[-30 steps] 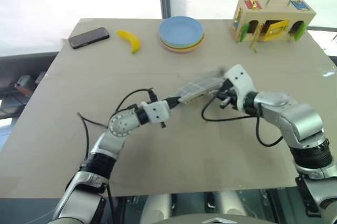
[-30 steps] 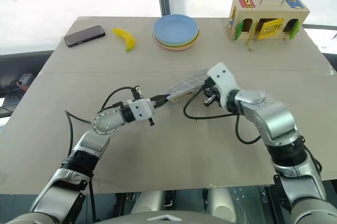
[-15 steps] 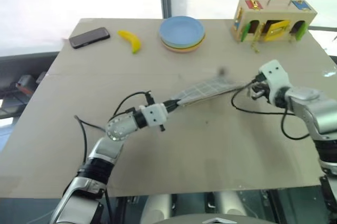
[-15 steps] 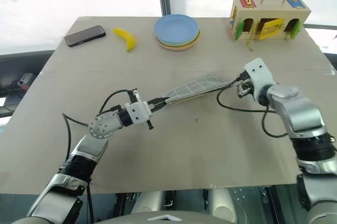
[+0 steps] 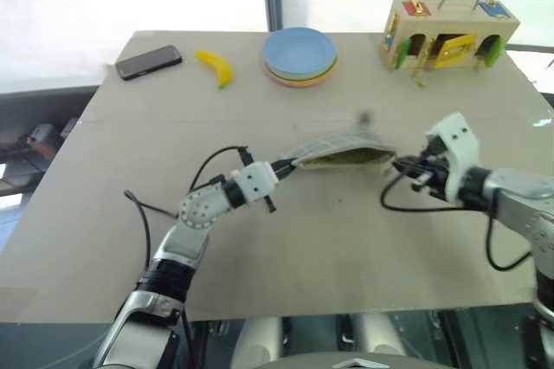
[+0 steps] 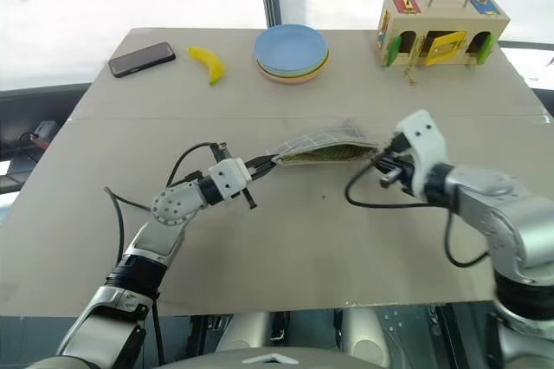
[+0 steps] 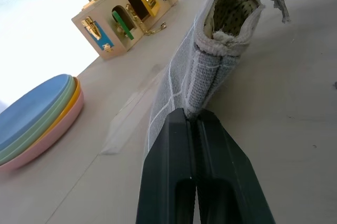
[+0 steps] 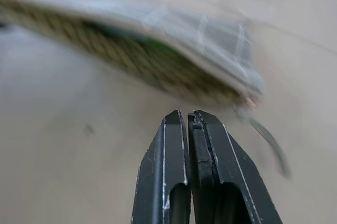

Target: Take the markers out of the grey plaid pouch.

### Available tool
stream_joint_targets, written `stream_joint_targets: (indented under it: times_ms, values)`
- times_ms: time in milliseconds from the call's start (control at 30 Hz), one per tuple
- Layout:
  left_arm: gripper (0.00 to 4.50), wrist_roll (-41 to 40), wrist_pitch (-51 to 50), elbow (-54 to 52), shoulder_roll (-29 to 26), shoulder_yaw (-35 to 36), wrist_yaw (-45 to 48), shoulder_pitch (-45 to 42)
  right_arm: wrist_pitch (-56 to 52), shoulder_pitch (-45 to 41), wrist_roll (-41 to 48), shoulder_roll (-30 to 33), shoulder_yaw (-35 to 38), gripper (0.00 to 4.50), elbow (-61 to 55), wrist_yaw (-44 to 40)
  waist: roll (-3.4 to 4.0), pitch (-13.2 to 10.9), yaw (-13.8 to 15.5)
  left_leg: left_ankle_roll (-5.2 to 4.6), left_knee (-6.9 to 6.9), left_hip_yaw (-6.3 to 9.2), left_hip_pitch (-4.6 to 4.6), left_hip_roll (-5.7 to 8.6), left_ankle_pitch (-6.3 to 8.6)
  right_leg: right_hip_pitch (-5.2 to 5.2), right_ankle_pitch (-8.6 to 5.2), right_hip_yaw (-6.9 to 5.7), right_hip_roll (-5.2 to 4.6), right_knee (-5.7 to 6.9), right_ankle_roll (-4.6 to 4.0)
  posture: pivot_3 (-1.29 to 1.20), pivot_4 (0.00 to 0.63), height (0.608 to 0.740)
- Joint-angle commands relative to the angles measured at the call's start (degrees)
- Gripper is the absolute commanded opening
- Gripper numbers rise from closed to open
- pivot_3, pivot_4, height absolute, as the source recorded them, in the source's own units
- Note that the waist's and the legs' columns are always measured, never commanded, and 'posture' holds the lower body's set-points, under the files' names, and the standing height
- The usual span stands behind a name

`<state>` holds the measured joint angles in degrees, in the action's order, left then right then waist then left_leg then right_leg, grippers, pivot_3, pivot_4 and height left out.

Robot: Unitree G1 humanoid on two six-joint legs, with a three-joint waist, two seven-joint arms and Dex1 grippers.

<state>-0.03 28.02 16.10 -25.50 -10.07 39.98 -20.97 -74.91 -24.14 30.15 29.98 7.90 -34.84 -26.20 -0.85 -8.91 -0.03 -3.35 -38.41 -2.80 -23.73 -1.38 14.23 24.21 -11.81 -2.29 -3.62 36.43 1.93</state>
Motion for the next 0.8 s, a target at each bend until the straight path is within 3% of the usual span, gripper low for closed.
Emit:
stream_joint_targets:
  times_ms: [33, 167, 233, 300, 433, 600, 733, 800]
  values:
    - [0.0, -1.4, 0.6, -0.8, 0.4, 0.6, 0.8, -1.4, 3.4, -3.8, -2.4, -4.5, -5.4, 0.09, 3.8, 3.9, 0.0, 0.0, -0.1, 0.0, 0.01, 0.02, 0.0, 0.0, 0.0, 0.0, 0.0, -0.02, 0.01, 0.01, 0.0, 0.0, 0.15, 0.74]
    - [0.0, -2.7, -0.5, -2.3, 1.4, 0.7, 1.4, -1.0, 10.9, -6.2, -7.8, -8.2, -14.0, 0.09, 12.1, 5.9, 0.0, 0.0, 0.0, 0.0, 0.04, -0.01, -0.08, 0.07, 0.0, 0.04, 0.01, -0.01, -0.01, -0.01, 0.0, 0.0, 0.15, 0.74]
    - [0.0, -5.5, -4.4, -4.9, 2.7, 1.1, 1.5, -0.1, 14.2, -7.3, -10.7, -7.3, -19.6, 0.09, 16.1, 4.2, 0.01, 0.0, -0.1, -0.01, 0.04, -0.02, -0.11, 0.08, 0.01, 0.03, 0.01, -0.01, -0.02, -0.06, 0.01, 0.0, 0.15, 0.74]
    - [0.0, -10.9, -11.9, -8.6, 3.6, 2.0, 2.7, 0.8, 15.1, -7.5, -11.2, -4.0, -23.8, 0.09, 15.3, 0.1, 0.0, 0.0, 0.0, -0.03, 0.04, -0.06, -0.13, 0.1, 0.01, 0.03, 0.01, 0.01, -0.05, -0.11, 0.02, 0.0, 0.15, 0.74]
    - [0.0, -29.3, -35.0, -16.7, 3.8, 5.1, 6.2, 3.2, 14.6, -8.0, -10.5, 4.2, -25.3, 0.09, 9.1, -6.3, 0.02, 0.0, -0.2, -0.1, 0.04, -0.02, -0.15, 0.1, 0.06, 0.02, -0.01, 0.0, -0.06, -0.14, 0.05, 0.0, 0.15, 0.74]
    - [0.0, -45.2, -56.3, -21.1, 3.5, 10.0, 5.0, 4.3, 16.5, -11.4, -12.0, 11.5, -27.8, 0.09, 3.2, -11.3, 0.02, -0.1, -0.8, -0.09, 0.04, 0.06, -0.07, 0.04, 0.06, 0.01, -0.08, -0.05, 0.03, -0.11, 0.14, 0.0, 0.15, 0.74]
    - [0.0, -51.9, -66.6, -20.2, 4.3, 13.2, 2.5, 3.6, 19.6, -15.2, -17.1, 13.4, -33.7, 1.9, 4.3, -12.5, 0.02, -0.1, -0.8, -0.07, 0.0, 0.06, 0.03, -0.02, 0.05, 0.0, -0.16, 0.0, 0.15, -0.02, 0.27, 0.0, 0.15, 0.74]
    - [0.0, -51.9, -68.3, -19.5, 4.3, 13.3, 2.6, 3.4, 22.8, -16.8, -22.7, 11.9, -37.2, 3.04, 8.1, -9.8, 0.02, -0.1, -0.7, -0.05, -0.01, 0.07, 0.02, -0.02, 0.03, 0.0, -0.16, 0.01, 0.17, -0.01, 0.26, 0.0, 0.15, 0.74]
